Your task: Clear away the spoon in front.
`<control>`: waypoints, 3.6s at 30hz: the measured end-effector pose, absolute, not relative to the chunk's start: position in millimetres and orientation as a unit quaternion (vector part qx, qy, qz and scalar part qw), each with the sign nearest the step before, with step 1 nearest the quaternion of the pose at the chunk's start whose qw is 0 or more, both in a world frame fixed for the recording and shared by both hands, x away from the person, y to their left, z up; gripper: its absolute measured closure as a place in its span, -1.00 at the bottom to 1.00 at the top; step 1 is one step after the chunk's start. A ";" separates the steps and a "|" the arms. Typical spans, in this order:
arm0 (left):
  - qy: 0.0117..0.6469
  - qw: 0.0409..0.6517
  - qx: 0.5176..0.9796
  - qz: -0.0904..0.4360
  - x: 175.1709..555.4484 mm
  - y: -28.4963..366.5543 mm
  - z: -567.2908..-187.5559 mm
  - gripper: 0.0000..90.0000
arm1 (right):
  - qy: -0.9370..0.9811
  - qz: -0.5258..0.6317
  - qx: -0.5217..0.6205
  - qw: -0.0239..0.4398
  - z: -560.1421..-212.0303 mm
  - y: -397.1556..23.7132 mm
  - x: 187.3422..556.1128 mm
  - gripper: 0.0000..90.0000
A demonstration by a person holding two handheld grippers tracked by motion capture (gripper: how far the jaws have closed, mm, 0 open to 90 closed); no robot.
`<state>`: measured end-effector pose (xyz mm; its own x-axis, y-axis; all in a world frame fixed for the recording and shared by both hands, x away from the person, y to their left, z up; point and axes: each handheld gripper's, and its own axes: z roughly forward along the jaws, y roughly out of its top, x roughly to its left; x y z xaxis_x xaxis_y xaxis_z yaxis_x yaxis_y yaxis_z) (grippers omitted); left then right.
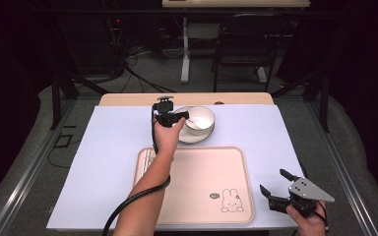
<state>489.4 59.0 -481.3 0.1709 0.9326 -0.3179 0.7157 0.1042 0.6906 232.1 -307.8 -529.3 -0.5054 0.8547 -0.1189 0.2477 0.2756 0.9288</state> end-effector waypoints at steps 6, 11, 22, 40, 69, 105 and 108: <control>0.635 0.398 0.649 0.130 498.7 52.7 -493.2 -0.21 | 0.730 0.470 0.377 0.323 -529.1 -308.0 232.0 -0.68; 0.634 0.392 0.654 0.124 503.7 46.2 -502.1 -0.21 | 0.730 0.470 0.377 0.322 -529.2 -308.2 232.0 -0.68; 0.634 0.388 0.658 0.120 510.0 34.9 -514.3 -0.19 | 0.730 0.471 0.377 0.321 -529.3 -308.5 231.3 -0.68; 0.632 0.384 0.662 0.125 513.0 29.9 -524.7 0.05 | 0.731 0.470 0.377 0.321 -529.4 -309.1 231.0 -0.68; 0.622 0.407 0.653 0.143 508.0 45.7 -502.0 0.66 | 0.731 0.469 0.377 0.321 -529.5 -309.4 230.7 -0.68; 0.586 0.436 0.667 0.150 494.1 47.5 -450.2 0.88 | 0.733 0.468 0.376 0.321 -529.6 -309.2 231.2 -0.68; 0.583 0.440 0.666 0.151 490.6 52.3 -441.6 0.88 | 0.733 0.468 0.376 0.321 -529.6 -308.9 231.3 -0.68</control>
<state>490.6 52.3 -441.6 0.2743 0.9099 -0.3111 0.6439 0.0665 0.7622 231.3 -308.9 -529.6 -0.5118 0.8509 -0.1183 0.2499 0.2793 0.9271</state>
